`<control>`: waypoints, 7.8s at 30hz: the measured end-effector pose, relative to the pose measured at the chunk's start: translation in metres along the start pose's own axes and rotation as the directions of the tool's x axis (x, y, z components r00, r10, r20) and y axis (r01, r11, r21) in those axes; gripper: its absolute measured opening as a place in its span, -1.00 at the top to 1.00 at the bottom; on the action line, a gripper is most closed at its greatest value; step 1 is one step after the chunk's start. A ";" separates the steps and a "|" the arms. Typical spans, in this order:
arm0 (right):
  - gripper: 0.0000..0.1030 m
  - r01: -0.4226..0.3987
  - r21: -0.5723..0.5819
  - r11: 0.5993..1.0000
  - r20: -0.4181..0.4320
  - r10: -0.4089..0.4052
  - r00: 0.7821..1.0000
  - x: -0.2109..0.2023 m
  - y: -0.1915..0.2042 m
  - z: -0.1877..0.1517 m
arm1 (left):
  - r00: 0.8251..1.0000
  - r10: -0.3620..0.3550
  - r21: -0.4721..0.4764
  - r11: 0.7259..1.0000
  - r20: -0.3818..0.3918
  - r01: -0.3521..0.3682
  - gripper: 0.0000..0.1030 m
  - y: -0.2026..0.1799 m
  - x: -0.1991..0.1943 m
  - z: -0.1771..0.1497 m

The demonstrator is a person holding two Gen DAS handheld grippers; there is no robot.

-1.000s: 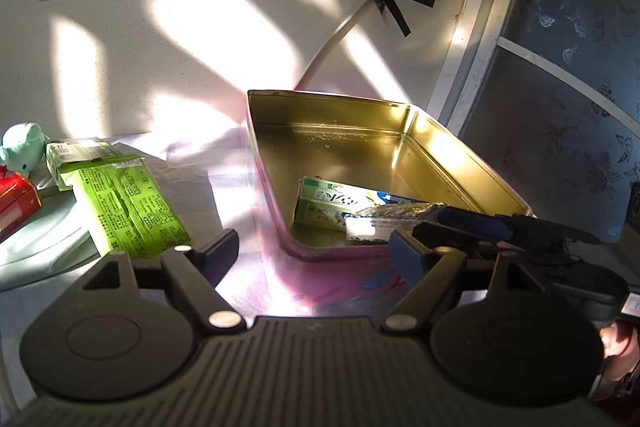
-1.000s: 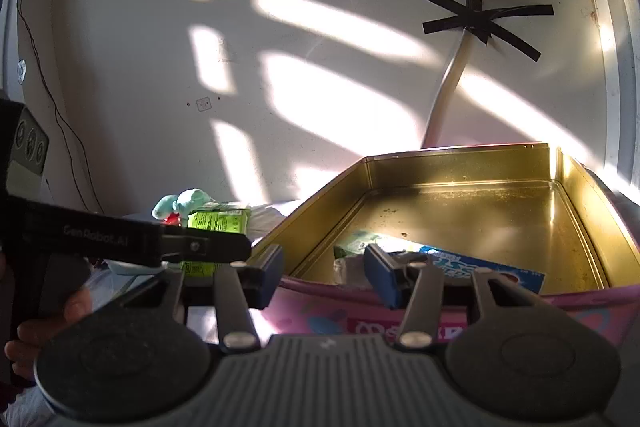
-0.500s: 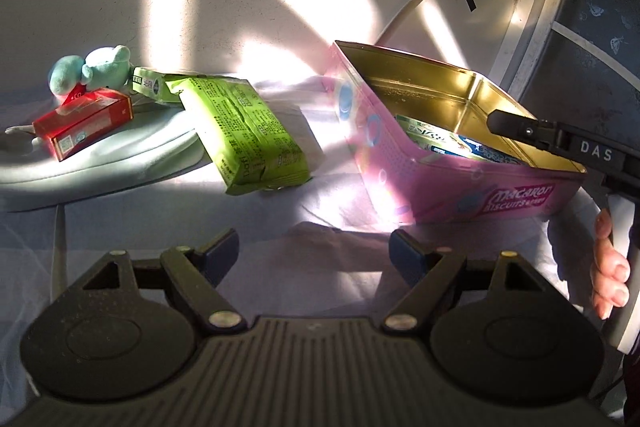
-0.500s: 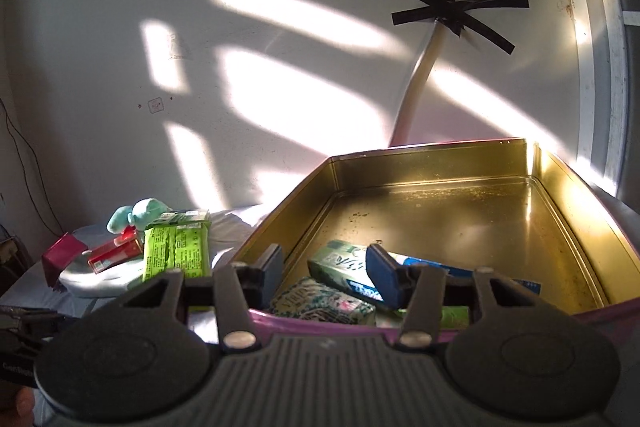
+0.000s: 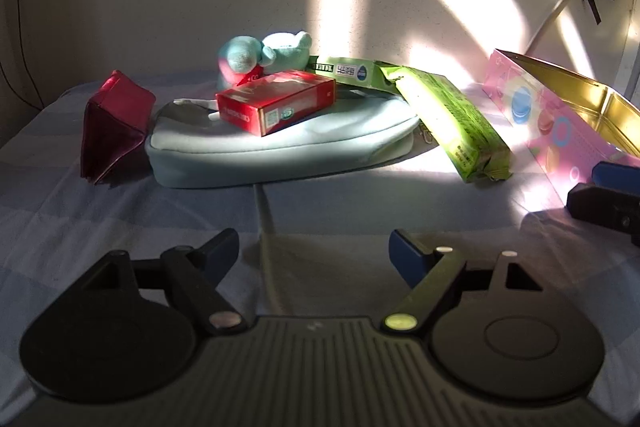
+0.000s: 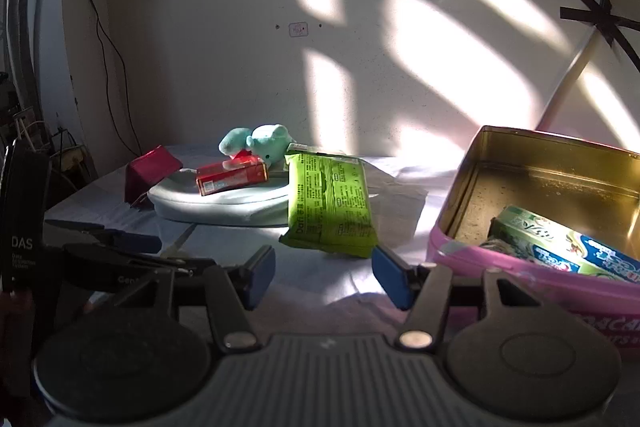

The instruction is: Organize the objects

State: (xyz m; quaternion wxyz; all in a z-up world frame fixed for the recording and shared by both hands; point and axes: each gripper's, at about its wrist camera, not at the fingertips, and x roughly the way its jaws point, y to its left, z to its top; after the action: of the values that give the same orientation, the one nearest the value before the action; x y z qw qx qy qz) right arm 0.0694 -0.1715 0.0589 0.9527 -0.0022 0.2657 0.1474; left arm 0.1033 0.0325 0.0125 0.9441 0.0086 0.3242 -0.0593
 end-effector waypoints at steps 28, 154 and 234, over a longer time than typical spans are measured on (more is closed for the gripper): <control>-0.46 0.153 -0.078 0.985 -0.096 -0.161 0.982 0.112 0.011 0.016 | 0.999 -0.035 -0.096 0.995 0.007 0.035 -0.73 0.021 0.004 -0.001; -0.42 0.364 0.266 0.893 0.213 -0.423 0.881 -0.107 -0.173 -0.050 | 0.910 -0.414 0.247 0.882 0.002 0.401 -0.47 -0.217 -0.015 0.051; -0.79 -0.206 -0.188 0.960 -0.154 0.178 0.972 0.213 0.090 0.076 | 0.996 0.085 -0.328 0.942 0.025 -0.072 -0.83 0.081 0.004 0.008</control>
State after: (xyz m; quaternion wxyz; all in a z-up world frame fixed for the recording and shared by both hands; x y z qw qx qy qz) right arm 0.2564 -0.0197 0.0226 0.9084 -0.0836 0.3123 0.2651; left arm 0.1205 0.1122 0.0143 0.9403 -0.1359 0.3103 0.0329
